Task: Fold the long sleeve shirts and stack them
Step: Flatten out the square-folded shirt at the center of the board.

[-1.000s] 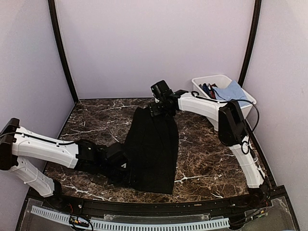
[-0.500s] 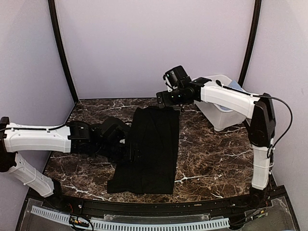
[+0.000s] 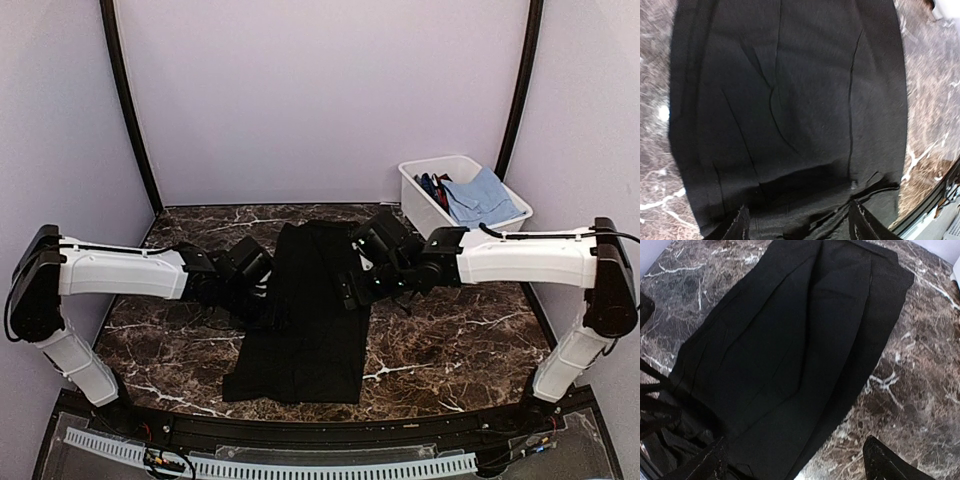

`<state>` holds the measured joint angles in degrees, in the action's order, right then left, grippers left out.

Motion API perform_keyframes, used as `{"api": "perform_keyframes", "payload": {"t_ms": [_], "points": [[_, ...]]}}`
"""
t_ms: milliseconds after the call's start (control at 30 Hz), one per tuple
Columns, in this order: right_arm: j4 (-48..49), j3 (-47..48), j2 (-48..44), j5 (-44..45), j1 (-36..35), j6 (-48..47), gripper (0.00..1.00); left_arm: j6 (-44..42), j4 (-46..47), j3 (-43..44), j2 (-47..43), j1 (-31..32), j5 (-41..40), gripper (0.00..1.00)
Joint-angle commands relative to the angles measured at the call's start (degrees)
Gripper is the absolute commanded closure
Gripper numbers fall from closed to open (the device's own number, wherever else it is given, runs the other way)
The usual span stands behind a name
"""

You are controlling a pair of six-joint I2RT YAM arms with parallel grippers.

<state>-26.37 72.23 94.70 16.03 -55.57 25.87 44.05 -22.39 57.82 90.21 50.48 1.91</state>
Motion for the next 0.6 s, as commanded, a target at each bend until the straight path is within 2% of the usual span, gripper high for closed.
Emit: {"api": "perform_keyframes", "payload": {"t_ms": [0, 167, 333, 567], "points": [[2.28, -7.02, -5.27, 0.66, -2.65, 6.29, 0.11, -2.2, 0.59, 1.16, 1.27, -0.1, 2.58, 0.34], [3.42, -12.44, -7.56, 0.5, -5.42, 9.6, 0.12, -3.12, 2.38, 1.62, 3.61, -0.09, 3.26, 0.35], [3.77, -14.27, -7.47, 0.85, -8.04, 11.01, 0.12, -4.07, -1.37, 2.77, 5.58, -0.01, 1.03, 0.36], [4.43, -13.95, -4.61, 0.79, -11.66, 11.12, 0.12, 0.09, -4.39, -4.33, -1.65, 0.06, -4.3, 0.33]]}}
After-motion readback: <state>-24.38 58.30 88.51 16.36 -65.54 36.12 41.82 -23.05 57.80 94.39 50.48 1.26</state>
